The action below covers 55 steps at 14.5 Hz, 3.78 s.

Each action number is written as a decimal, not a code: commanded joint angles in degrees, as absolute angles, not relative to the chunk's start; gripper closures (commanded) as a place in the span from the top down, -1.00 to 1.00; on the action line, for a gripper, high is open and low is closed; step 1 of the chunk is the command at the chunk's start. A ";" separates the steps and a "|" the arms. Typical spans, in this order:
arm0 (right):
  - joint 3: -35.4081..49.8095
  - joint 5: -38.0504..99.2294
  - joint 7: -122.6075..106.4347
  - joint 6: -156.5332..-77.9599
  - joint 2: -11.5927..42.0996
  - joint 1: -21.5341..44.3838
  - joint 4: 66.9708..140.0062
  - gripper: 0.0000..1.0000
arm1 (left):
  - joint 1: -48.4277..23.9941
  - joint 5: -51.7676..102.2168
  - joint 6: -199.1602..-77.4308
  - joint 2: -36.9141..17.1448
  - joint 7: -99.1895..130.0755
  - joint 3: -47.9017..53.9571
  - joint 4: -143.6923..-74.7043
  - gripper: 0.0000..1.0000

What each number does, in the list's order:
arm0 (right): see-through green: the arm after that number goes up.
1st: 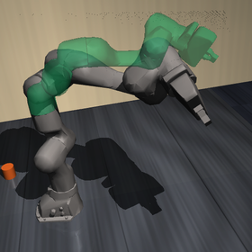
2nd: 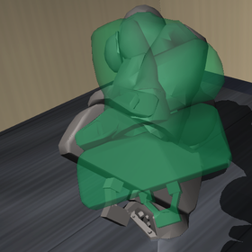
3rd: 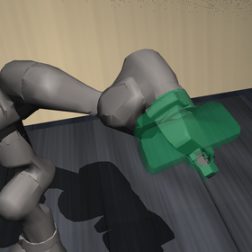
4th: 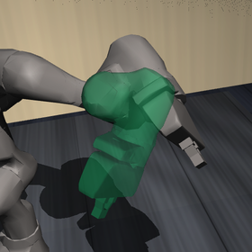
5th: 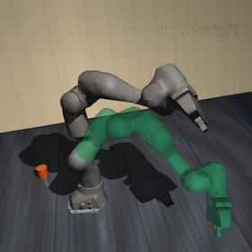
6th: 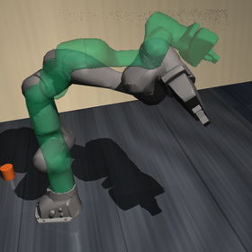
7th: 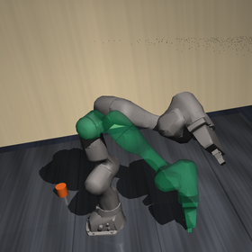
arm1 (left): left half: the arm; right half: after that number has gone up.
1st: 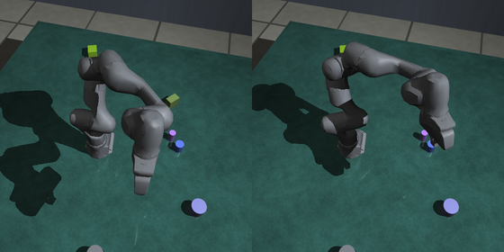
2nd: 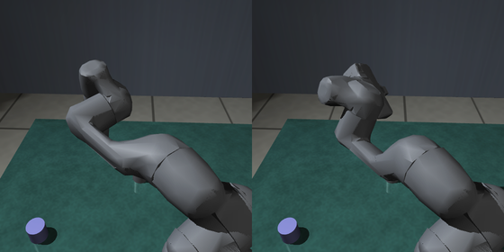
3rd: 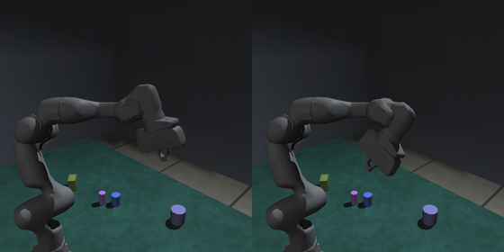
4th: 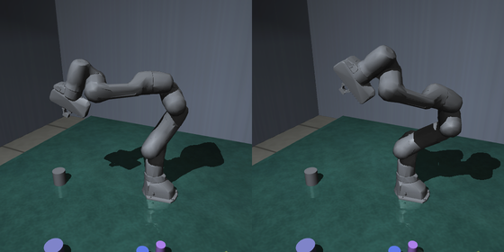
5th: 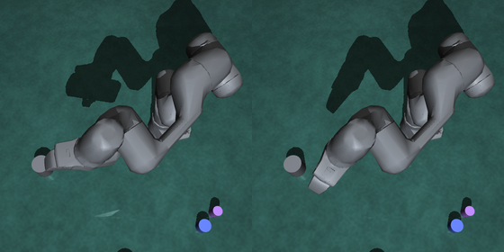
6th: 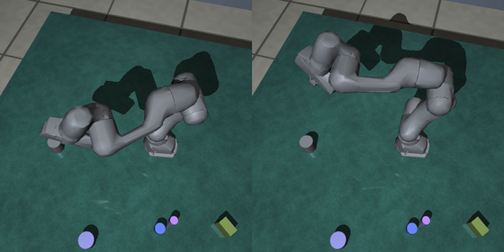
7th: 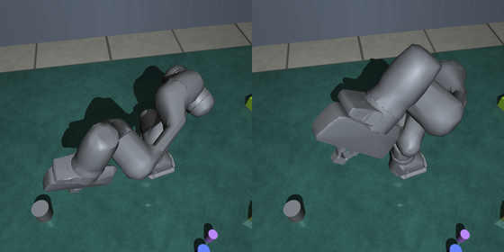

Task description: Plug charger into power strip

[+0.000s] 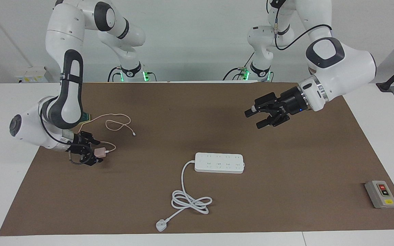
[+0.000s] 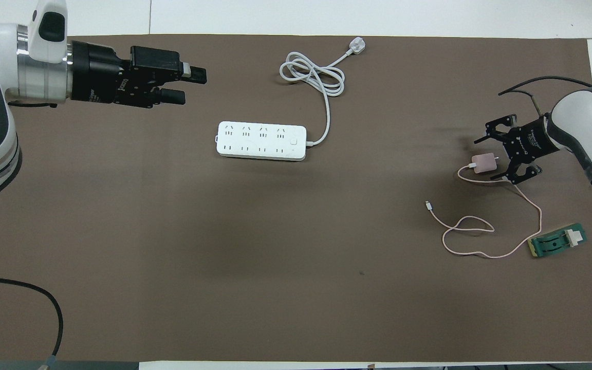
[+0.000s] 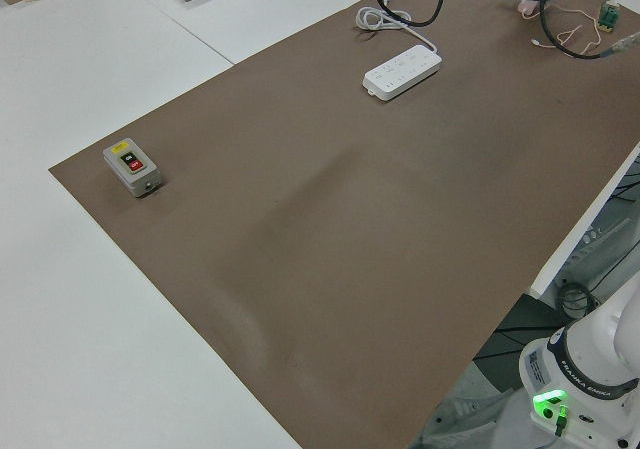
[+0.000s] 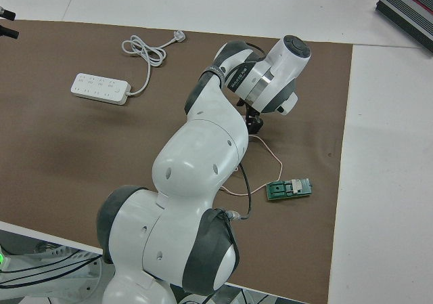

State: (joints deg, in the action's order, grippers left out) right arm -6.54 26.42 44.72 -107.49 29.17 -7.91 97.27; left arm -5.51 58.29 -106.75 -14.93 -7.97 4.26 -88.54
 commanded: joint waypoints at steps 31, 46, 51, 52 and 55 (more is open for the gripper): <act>-6.15 32.61 37.26 -109.77 28.74 -11.87 101.42 -1.00 | -7.91 97.56 -100.46 -3.08 -44.73 4.83 -130.69 0.96; -3.26 38.58 72.58 -102.48 24.44 -1.33 89.99 -1.00 | -8.35 98.70 -96.94 -4.13 -46.93 4.92 -129.99 0.96; -3.16 43.31 82.87 -103.71 20.58 7.71 91.49 -1.00 | -8.26 98.79 -96.86 -4.83 -46.93 4.92 -129.46 0.96; -3.16 44.11 83.14 -104.58 19.35 9.82 92.54 -1.00 | -8.35 98.79 -96.77 -4.92 -46.93 4.92 -129.46 0.96; -3.16 46.84 86.46 -109.76 15.74 16.76 96.58 -1.00 | -8.09 98.79 -96.68 -6.67 -48.50 4.92 -129.46 0.96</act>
